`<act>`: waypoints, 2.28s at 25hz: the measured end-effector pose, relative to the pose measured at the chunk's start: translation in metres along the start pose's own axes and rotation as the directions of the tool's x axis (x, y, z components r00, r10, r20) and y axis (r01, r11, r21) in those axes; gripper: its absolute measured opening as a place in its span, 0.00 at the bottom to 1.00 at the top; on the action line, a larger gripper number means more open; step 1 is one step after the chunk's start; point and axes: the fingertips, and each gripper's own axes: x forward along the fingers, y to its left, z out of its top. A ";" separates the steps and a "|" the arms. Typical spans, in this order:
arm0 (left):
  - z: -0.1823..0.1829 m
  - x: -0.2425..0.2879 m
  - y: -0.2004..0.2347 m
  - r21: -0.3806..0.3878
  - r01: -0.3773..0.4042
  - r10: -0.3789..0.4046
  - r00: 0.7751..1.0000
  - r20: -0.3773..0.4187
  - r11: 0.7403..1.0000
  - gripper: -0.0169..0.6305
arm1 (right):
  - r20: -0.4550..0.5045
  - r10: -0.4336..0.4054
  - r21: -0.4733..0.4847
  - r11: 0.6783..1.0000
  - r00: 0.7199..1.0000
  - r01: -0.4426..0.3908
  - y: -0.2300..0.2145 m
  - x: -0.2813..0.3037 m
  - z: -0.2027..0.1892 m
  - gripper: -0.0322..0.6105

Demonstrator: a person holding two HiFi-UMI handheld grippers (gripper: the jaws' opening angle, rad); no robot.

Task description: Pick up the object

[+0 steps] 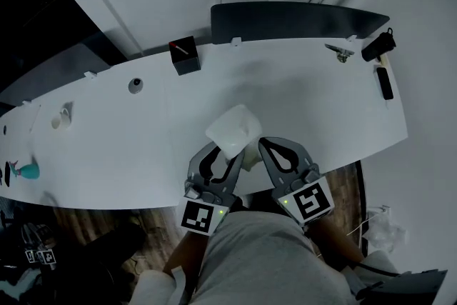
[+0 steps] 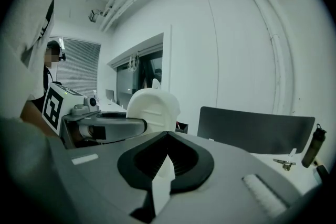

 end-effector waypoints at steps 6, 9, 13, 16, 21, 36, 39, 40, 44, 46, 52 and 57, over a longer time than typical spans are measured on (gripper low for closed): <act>-0.007 -0.013 -0.059 0.049 -0.056 0.055 0.998 0.011 0.997 0.24 | 0.038 0.020 -0.043 0.999 0.999 -0.019 -0.001 -0.061 -0.013 0.05; -0.020 -0.024 -0.093 0.084 -0.072 0.072 0.997 -0.001 0.994 0.24 | 0.036 0.040 -0.076 0.996 0.999 -0.037 0.003 -0.098 -0.027 0.05; -0.030 -0.039 -0.143 0.065 -0.088 0.087 0.996 0.011 0.994 0.23 | 0.036 0.039 -0.077 0.996 0.999 -0.036 0.007 -0.150 -0.047 0.05; -0.039 -0.046 -0.172 0.079 -0.094 0.095 0.996 -0.004 0.992 0.23 | 0.043 0.035 -0.061 0.998 0.998 -0.033 0.005 -0.178 -0.059 0.05; -0.035 -0.067 -0.208 0.117 -0.112 0.113 0.994 -0.005 0.987 0.23 | 0.064 0.033 -0.039 0.999 0.997 -0.030 0.012 -0.218 -0.066 0.05; -0.022 -0.136 -0.208 0.092 -0.103 0.104 0.995 -0.010 0.990 0.23 | 0.106 -0.037 0.086 0.996 0.994 0.027 0.056 -0.233 -0.051 0.05; -0.020 -0.146 -0.207 0.083 -0.088 0.089 0.996 -0.005 0.993 0.23 | 0.107 -0.055 0.073 0.996 0.993 0.047 0.063 -0.235 -0.048 0.05; -0.020 -0.148 -0.207 0.082 -0.083 0.083 0.997 -0.004 0.993 0.23 | 0.103 -0.060 0.071 0.996 0.993 0.053 0.064 -0.236 -0.048 0.05; -0.017 -0.153 -0.207 0.082 -0.072 0.071 0.997 0.010 0.994 0.23 | 0.096 -0.065 0.062 0.996 0.993 0.059 0.069 -0.237 -0.045 0.05; -0.017 -0.155 -0.207 0.082 -0.065 0.064 0.998 0.015 0.995 0.23 | 0.100 -0.070 0.057 0.996 0.993 0.064 0.072 -0.237 -0.044 0.05; -0.010 -0.154 -0.204 0.079 -0.051 0.050 0.999 0.022 0.996 0.23 | 0.103 -0.092 0.085 0.993 0.990 0.083 0.072 -0.236 -0.037 0.05; -0.009 -0.154 -0.202 0.071 -0.043 0.041 0.999 0.021 0.997 0.23 | 0.104 -0.083 0.031 0.996 0.991 0.081 0.074 -0.233 -0.033 0.05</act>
